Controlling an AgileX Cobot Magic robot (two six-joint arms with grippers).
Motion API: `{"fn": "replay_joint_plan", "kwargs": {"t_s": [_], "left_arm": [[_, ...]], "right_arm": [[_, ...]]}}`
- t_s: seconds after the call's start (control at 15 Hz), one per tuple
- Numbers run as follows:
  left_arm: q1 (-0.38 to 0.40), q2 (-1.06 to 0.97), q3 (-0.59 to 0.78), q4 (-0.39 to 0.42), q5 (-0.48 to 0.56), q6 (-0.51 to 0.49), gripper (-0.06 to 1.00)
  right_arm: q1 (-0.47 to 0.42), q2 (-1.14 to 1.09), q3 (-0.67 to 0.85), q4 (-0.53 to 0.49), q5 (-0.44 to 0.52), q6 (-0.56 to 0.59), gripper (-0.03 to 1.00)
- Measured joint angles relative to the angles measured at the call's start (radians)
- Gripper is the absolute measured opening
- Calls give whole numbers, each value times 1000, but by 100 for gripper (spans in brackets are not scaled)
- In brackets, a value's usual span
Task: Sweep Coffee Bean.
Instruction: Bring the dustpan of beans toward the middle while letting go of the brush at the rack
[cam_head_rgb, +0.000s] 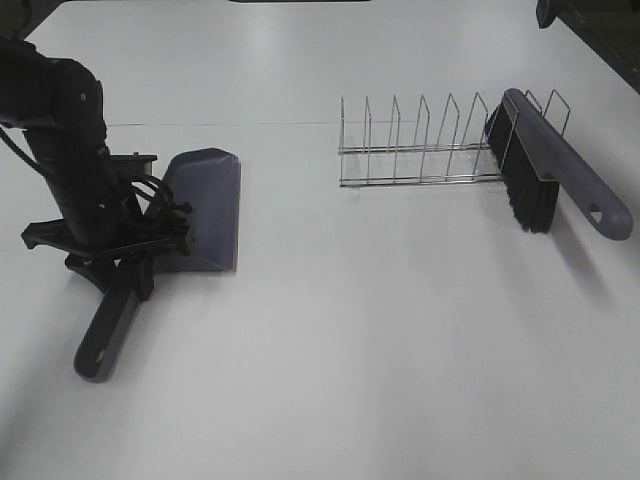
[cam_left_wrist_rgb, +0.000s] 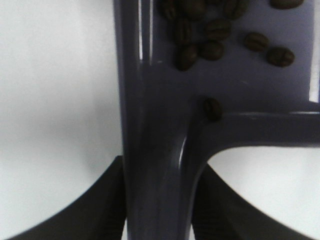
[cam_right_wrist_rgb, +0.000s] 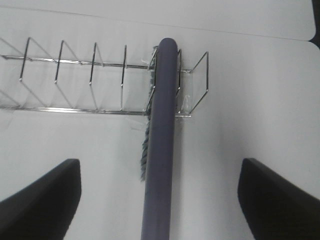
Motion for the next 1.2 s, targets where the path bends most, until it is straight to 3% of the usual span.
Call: {"fn": "replay_joint_plan", "kwargs": {"t_s": [0.2,0.47,0.93,1.0,1.2], "left_arm": [[0,0,0,0,-48,-45,33],[0,0,0,0,-66,-53,33],[0,20,-7,0,-61,-86,33],[0,20,-7,0,-61,-86,36],[0,20,-9,4,-58,-73,74]], "right_arm": [[0,-69,0,106,77,-74,75],[0,-145,6,154,103,-117,75],[0,-378,319,161,38,-123,75],[0,-415,379,161,15,-123,75],[0,-539,550,161,-56,-132,75]]}}
